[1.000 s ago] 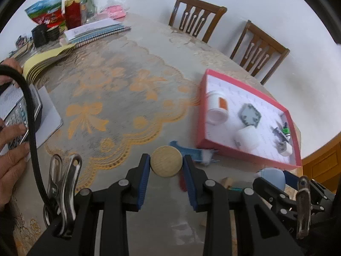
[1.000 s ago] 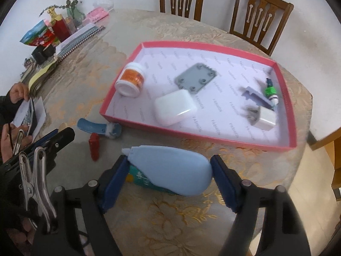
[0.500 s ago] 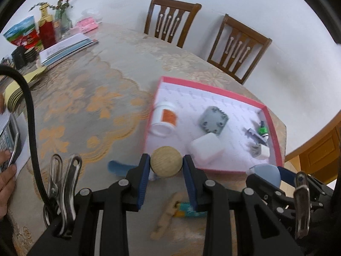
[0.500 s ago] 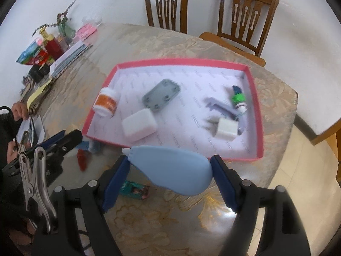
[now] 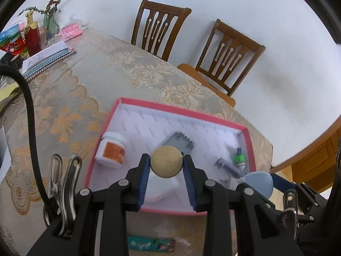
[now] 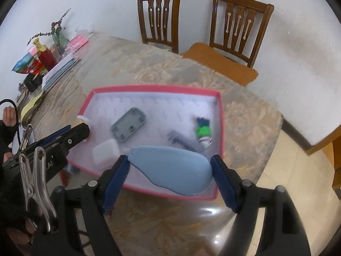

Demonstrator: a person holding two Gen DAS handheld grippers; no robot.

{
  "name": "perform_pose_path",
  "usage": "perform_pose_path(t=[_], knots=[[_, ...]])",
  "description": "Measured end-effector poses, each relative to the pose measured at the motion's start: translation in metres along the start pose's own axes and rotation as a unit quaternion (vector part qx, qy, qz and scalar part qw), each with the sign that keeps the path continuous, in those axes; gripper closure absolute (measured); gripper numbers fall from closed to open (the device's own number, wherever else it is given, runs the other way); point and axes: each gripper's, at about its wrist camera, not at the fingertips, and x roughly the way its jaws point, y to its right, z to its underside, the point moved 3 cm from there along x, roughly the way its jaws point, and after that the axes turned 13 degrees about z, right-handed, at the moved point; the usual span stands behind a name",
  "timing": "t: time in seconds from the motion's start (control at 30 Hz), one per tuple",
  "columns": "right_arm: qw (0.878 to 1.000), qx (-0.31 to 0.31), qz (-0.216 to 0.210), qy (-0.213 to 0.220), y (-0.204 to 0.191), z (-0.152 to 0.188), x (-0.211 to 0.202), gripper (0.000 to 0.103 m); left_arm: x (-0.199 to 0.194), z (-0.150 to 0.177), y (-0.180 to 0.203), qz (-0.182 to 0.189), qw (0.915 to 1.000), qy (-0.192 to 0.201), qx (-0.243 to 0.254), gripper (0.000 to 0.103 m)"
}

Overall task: Organize rigid objects
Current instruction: 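Carry the wooden disc with left tool over the tray while right carries the pouch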

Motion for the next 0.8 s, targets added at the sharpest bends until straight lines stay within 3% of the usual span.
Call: perform_pose_path(t=[0.2, 0.4, 0.8], knots=[[1.0, -0.025, 0.008, 0.001, 0.008, -0.02, 0.017, 0.024, 0.019, -0.006, 0.008, -0.003, 1.0, -0.005, -0.002, 0.07], [0.999, -0.049, -0.001, -0.016, 0.005, -0.031, 0.045, 0.024, 0.041, -0.008, 0.001, -0.022, 0.9991, -0.035, -0.008, 0.07], [0.998, -0.052, -0.02, -0.029, 0.001, -0.042, 0.07, 0.024, 0.056, -0.015, -0.002, -0.049, 0.9975, -0.051, -0.005, 0.07]])
